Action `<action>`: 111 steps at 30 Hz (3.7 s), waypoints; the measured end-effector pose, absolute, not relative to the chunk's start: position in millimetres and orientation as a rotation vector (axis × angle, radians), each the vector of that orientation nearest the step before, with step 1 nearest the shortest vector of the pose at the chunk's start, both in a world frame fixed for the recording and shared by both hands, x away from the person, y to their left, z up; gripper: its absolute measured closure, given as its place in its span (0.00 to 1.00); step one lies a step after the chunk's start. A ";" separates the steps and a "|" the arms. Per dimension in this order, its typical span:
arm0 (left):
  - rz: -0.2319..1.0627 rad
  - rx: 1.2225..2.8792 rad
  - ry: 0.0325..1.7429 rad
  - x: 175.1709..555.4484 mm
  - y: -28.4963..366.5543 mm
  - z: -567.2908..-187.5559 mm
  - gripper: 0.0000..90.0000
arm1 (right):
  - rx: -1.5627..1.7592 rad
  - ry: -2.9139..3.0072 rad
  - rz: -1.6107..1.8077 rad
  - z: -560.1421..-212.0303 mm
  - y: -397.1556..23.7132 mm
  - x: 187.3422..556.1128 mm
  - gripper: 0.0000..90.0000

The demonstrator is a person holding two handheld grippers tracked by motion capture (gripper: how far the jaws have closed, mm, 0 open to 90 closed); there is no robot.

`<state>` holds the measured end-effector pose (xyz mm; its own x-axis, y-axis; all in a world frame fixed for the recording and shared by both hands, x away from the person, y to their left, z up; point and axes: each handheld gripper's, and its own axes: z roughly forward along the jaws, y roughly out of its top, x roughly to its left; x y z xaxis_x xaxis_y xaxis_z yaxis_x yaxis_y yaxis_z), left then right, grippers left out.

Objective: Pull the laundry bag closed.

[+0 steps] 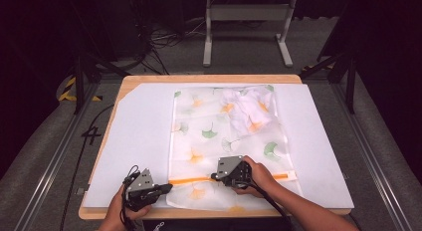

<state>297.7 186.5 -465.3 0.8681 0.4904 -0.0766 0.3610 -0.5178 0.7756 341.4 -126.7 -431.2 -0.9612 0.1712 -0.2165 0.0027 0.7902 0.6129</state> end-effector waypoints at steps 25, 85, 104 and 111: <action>0.183 2.169 0.617 298.4 187.0 -465.4 1.00 | 0.306 2.660 0.919 -425.9 -214.5 333.7 1.00; 0.162 2.162 0.628 299.8 187.7 -465.6 1.00 | 0.678 2.516 0.889 -425.7 -357.0 309.5 1.00; 0.174 2.173 0.618 299.6 187.3 -464.8 1.00 | 0.694 2.493 0.911 -428.1 -361.4 307.7 1.00; 0.172 2.173 0.628 299.6 186.6 -464.1 1.00 | 0.779 2.455 0.937 -434.8 -377.5 305.7 1.00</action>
<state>299.6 186.6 -464.1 0.8648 0.4935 -0.0929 0.3773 -0.5164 0.7688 305.7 -377.5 -434.8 -0.7656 0.6223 -0.1630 0.3556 0.6206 0.6989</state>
